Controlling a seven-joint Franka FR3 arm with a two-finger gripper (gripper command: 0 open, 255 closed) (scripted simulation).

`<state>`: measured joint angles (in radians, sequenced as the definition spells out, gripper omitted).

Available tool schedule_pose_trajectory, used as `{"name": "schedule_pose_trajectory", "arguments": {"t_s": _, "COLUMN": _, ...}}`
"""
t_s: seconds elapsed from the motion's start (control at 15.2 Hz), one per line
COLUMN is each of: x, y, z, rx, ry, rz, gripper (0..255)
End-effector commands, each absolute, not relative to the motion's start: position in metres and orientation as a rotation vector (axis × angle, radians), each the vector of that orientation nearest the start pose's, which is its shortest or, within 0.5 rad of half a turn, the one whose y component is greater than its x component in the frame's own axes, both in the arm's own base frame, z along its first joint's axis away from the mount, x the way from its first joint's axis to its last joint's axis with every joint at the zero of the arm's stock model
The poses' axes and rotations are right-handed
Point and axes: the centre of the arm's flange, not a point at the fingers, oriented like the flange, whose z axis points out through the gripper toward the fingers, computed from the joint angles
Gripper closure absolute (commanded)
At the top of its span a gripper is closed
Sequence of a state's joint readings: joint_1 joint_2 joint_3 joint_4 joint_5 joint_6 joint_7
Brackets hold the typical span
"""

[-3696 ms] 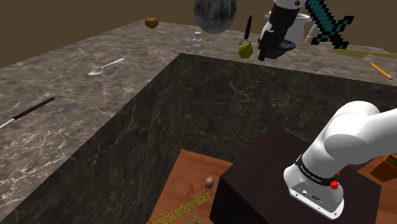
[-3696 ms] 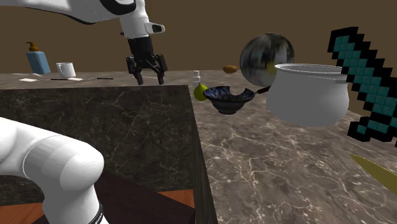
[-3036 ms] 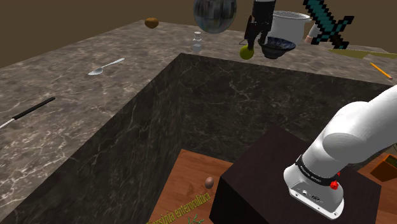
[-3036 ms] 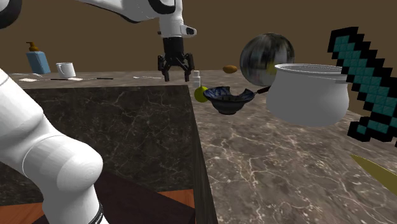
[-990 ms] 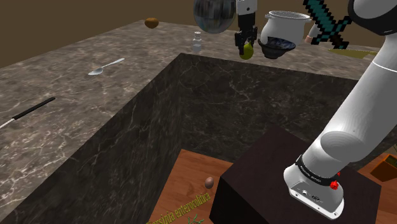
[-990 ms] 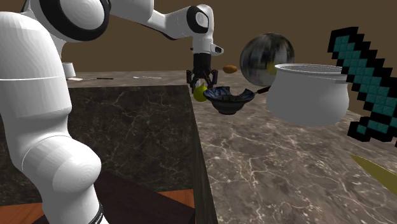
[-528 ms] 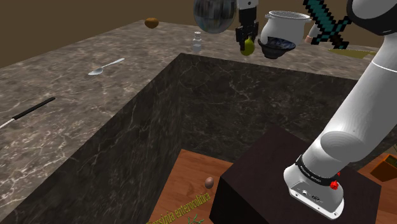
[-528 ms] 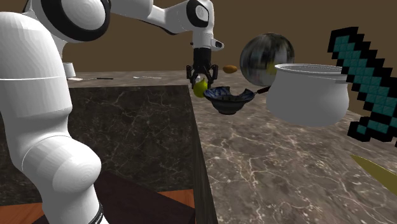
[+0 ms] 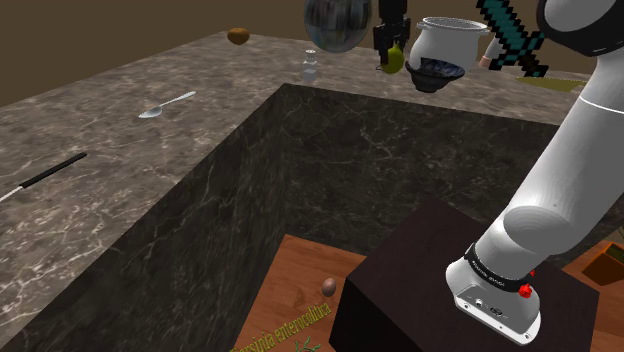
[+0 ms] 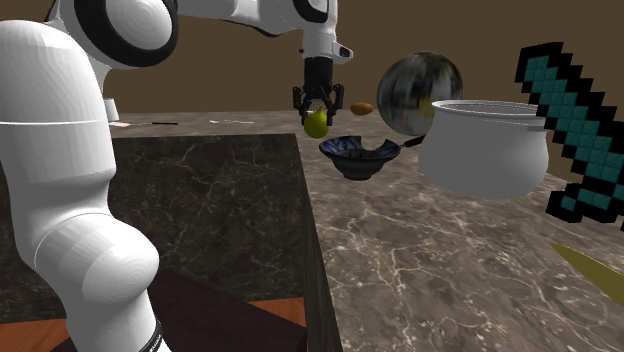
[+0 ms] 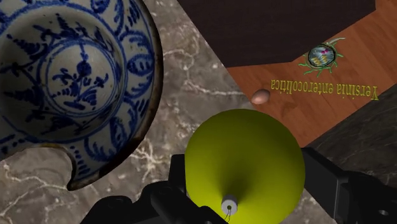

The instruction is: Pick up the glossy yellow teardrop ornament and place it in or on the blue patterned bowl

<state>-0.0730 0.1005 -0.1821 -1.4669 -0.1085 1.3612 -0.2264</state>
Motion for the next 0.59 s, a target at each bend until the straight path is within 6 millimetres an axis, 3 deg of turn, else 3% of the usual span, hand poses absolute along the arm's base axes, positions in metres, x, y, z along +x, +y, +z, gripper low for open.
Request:
{"name": "schedule_pose_trajectory", "arguments": {"t_s": 0.0, "x": 0.54, "y": -0.148, "z": 0.613, "rx": -3.194, "ry": 0.066, "rz": 0.367, "gripper": 255}}
{"name": "schedule_pose_trajectory", "arguments": {"t_s": 0.53, "x": 0.54, "y": -0.148, "z": 0.655, "rx": -3.194, "ry": 0.066, "rz": 0.367, "gripper": 255}}
